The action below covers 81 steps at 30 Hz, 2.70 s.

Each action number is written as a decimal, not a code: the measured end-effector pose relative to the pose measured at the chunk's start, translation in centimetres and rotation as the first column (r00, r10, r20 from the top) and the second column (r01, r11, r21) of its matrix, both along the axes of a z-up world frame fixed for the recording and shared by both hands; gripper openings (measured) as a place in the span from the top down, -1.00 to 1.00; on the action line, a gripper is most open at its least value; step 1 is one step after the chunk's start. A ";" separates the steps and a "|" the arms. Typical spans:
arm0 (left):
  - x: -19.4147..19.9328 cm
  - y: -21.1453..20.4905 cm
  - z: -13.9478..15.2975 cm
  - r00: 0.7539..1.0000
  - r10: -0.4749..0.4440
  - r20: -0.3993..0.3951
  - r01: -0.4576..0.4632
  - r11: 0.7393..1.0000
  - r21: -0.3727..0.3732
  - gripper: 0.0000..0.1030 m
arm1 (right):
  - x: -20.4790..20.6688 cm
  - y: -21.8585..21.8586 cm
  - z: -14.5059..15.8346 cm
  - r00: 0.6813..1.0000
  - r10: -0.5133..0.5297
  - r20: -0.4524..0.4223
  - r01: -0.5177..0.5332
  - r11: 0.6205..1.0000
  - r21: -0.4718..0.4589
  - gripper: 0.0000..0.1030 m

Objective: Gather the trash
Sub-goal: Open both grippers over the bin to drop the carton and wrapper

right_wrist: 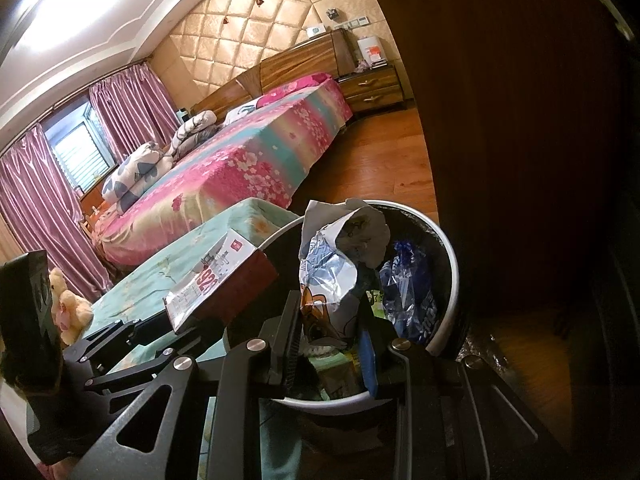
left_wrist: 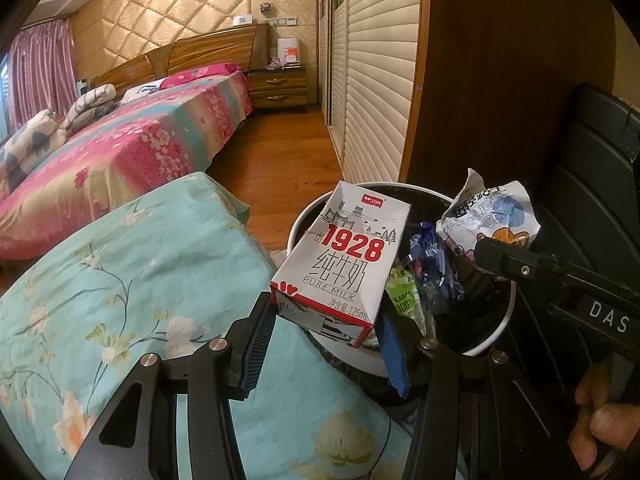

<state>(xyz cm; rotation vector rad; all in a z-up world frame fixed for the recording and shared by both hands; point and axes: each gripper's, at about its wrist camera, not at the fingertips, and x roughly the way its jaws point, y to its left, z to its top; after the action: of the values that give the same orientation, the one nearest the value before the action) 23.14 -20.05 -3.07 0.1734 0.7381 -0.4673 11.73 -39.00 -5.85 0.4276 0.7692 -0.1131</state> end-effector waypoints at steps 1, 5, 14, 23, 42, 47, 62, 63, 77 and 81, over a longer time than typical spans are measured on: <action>0.1 0.0 0.0 1.000 0.000 -0.001 0.000 1.000 0.001 0.06 | 0.1 0.0 0.0 1.000 0.000 -0.001 0.000 1.000 -0.001 0.50; 0.6 -0.3 0.0 1.000 -0.001 -0.003 0.001 1.000 0.004 0.06 | 0.3 -0.1 0.1 1.000 -0.002 -0.006 0.002 1.000 -0.004 0.50; 0.9 -0.7 -0.1 1.000 -0.006 -0.002 0.006 1.000 0.013 0.06 | 0.4 -0.2 -0.1 1.000 -0.005 -0.019 0.005 1.000 -0.002 0.50; 1.3 -0.9 -0.1 1.000 -0.005 -0.008 0.005 1.000 0.016 0.06 | 0.6 -0.2 -0.1 1.000 -0.008 -0.030 0.008 1.000 0.002 0.50; 1.8 -1.1 -0.1 1.000 -0.003 -0.014 0.003 1.000 0.016 0.06 | 1.4 -0.4 -0.5 0.998 -0.009 -0.061 0.010 1.000 0.007 0.50; 1.8 -1.1 -0.1 1.000 -0.003 -0.013 0.003 1.000 0.016 0.06 | 1.4 -0.4 -0.5 0.998 -0.008 -0.061 0.008 1.000 0.007 0.50; 2.0 -1.2 -0.1 1.000 -0.006 -0.019 0.006 1.000 0.017 0.05 | 1.8 -0.5 -0.8 0.997 -0.001 -0.074 0.002 1.000 0.010 0.50; 2.0 -1.2 -0.1 1.000 -0.006 -0.019 0.007 1.000 0.018 0.05 | 2.0 -0.6 -0.9 0.997 0.000 -0.075 0.001 1.000 0.010 0.50; 2.2 -1.6 0.0 1.000 -0.012 -0.025 0.012 1.000 0.026 0.05 | 2.4 -0.5 -1.1 0.996 0.011 -0.094 -0.010 1.000 0.017 0.47; 2.2 -1.6 0.0 1.000 -0.012 -0.026 0.012 1.000 0.026 0.05 | 2.5 -0.6 -1.1 0.995 0.012 -0.095 -0.011 1.000 0.017 0.46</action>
<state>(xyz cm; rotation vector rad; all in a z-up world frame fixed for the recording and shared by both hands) 25.35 -21.63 -3.09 0.1971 0.7690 -0.4719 14.21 -39.58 -6.97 0.4360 0.8666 -0.1170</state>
